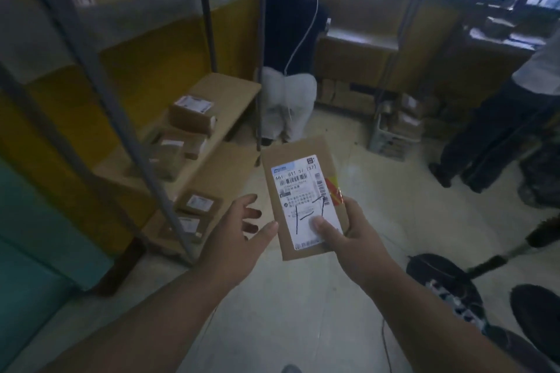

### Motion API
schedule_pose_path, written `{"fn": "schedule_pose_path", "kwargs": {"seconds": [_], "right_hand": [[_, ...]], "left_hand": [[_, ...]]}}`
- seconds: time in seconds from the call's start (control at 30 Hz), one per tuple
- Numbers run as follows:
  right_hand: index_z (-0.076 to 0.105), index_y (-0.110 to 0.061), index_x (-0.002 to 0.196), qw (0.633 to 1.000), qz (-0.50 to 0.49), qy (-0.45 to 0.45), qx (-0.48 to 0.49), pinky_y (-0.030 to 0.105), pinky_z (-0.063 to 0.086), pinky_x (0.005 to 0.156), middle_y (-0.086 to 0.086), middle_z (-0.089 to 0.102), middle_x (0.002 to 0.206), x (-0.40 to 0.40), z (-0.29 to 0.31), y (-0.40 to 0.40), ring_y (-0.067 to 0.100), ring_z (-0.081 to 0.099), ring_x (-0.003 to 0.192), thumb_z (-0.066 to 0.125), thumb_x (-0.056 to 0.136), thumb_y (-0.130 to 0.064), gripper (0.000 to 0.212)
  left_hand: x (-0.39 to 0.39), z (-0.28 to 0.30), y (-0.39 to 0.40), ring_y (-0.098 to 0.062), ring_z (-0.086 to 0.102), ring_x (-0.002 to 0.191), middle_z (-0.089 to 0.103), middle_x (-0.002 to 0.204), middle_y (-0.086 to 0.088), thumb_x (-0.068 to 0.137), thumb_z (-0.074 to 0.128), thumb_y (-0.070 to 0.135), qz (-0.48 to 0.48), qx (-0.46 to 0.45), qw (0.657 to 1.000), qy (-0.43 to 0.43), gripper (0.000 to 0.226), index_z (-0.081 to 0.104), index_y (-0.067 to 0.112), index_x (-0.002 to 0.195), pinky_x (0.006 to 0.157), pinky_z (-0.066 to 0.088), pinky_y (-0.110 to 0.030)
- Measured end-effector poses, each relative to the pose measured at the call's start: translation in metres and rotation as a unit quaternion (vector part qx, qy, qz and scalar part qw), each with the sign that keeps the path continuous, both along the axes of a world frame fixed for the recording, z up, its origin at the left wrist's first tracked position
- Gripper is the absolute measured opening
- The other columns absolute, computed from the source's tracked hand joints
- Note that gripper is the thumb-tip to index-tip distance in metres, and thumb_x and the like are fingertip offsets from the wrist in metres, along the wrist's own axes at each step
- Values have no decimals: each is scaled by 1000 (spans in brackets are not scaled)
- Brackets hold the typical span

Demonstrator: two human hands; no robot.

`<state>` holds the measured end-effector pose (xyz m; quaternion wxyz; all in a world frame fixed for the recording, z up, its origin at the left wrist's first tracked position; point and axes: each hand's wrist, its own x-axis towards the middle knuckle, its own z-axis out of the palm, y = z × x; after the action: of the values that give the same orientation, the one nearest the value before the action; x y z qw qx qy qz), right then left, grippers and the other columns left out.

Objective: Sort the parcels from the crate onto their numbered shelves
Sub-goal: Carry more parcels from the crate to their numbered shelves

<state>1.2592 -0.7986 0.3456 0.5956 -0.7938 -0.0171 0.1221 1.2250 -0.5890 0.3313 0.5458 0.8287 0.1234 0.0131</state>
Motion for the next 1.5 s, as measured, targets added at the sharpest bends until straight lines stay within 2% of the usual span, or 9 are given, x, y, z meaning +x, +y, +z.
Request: {"fn": "schedule_pose_path", "kwargs": {"seconds": [0.1, 0.2, 0.3, 0.63, 0.8, 0.93, 1.1, 1.27, 1.5], "right_hand": [[49, -45, 114, 999, 31, 0, -7, 8, 51, 63, -33, 71, 94, 71, 3, 0, -7, 70, 83, 69, 92, -36, 30], [51, -41, 125, 999, 53, -1, -7, 28, 57, 83, -25, 73, 105, 142, -4, 20, 0, 72, 91, 71, 91, -38, 40], [49, -36, 131, 998, 62, 3, -1, 38, 57, 88, -20, 74, 109, 209, -15, 45, 4, 73, 95, 72, 90, -40, 47], [50, -37, 126, 995, 99, 17, 8, 19, 57, 67, -22, 75, 102, 407, -3, 72, 2, 73, 89, 69, 93, -35, 38], [50, -35, 132, 984, 178, 16, -11, 40, 59, 87, -17, 74, 109, 518, -21, 91, 7, 73, 97, 71, 92, -37, 45], [47, -31, 132, 962, 272, 25, -7, 33, 61, 83, -12, 74, 112, 597, -29, 118, 6, 72, 98, 71, 91, -36, 48], [47, -43, 125, 928, 369, 35, -39, 41, 61, 85, -15, 74, 111, 666, -39, 164, 6, 73, 97, 73, 86, -49, 48], [45, -51, 128, 907, 416, 16, -69, 47, 58, 88, -20, 70, 115, 702, -68, 216, 10, 71, 103, 69, 72, -72, 64], [47, -43, 129, 886, 449, 67, -91, 44, 60, 88, -17, 72, 110, 745, -95, 276, 11, 72, 99, 72, 76, -61, 62]], "left_hand": [[60, 3, 2, -3, 59, 98, 59, 118, 15, 85, 71, 42, 26, -7, 1000, 9, 57, 45, 35, 135, 86, 53, -35], [119, -3, 17, -6, 61, 98, 58, 115, 16, 81, 71, 50, 60, -29, 998, 3, 56, 44, 41, 129, 90, 54, -40], [179, -7, 35, -5, 61, 101, 59, 115, 17, 75, 66, 56, 75, -26, 997, 4, 63, 45, 39, 132, 92, 54, -43], [377, 10, 60, -9, 59, 105, 61, 121, 10, 88, 70, 40, 96, 2, 995, 25, 55, 47, 29, 136, 96, 51, -44], [456, -11, 66, -8, 60, 104, 61, 120, 9, 83, 70, 49, 164, 6, 986, 25, 50, 48, 35, 126, 94, 52, -43], [499, -20, 67, -8, 60, 100, 60, 120, 7, 87, 68, 45, 254, 22, 966, 44, 55, 47, 28, 136, 88, 53, -38], [531, -24, 80, -5, 58, 100, 57, 117, 14, 85, 66, 53, 338, 22, 939, 65, 57, 46, 33, 134, 88, 54, -42], [544, -44, 110, -6, 62, 97, 60, 115, 16, 66, 57, 74, 395, 34, 915, 80, 73, 49, 36, 127, 85, 56, -44], [571, -72, 150, -9, 58, 107, 58, 121, 16, 68, 54, 77, 414, 47, 897, 149, 69, 48, 38, 125, 90, 54, -44]]}}
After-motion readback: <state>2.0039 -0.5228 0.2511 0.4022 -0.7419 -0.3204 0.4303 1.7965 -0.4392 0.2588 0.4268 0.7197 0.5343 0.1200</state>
